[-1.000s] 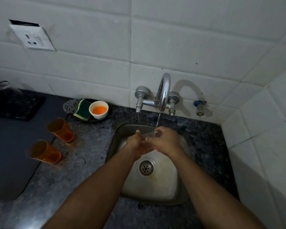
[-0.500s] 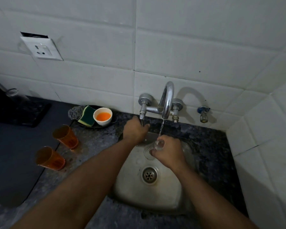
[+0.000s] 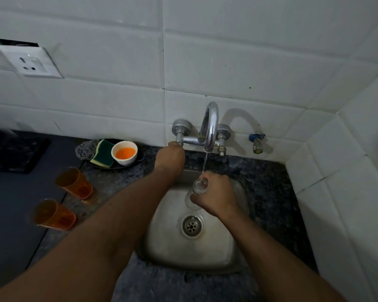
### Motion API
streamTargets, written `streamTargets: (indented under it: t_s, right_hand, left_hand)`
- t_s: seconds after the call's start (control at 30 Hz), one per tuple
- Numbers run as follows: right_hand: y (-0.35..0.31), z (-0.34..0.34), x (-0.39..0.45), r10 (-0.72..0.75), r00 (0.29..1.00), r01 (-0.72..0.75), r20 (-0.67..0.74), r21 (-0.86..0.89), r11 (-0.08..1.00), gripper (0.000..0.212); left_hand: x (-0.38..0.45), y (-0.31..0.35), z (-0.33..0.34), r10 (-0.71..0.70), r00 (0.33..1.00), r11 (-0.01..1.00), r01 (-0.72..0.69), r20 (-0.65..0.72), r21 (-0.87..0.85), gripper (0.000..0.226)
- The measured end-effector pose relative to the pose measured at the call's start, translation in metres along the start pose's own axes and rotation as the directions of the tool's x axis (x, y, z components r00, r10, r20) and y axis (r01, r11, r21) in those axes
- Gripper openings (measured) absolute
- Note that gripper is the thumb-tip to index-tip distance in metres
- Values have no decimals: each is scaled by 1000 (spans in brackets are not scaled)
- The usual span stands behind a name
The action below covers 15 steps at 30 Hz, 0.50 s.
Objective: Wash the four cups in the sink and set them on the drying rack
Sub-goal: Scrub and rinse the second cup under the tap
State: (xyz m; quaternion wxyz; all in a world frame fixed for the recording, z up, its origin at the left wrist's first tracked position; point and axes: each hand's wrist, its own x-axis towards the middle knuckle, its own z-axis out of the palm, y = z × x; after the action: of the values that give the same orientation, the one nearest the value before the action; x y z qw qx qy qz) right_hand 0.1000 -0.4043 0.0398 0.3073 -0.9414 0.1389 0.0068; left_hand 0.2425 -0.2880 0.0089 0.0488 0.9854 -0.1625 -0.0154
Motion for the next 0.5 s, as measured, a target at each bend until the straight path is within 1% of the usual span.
streamTargets:
  t_s: [0.13, 0.5]
  right_hand:
    - [-5, -3, 1, 13, 1000, -13, -1, -18, 1000, 46]
    - [-12, -13, -6, 14, 1000, -16, -21, -67, 998, 39]
  left_hand:
    - [0, -1, 1, -2, 1000, 1000, 2, 4, -11, 26]
    - [-3, 0, -3, -13, 1000, 999, 14, 21, -49, 28]
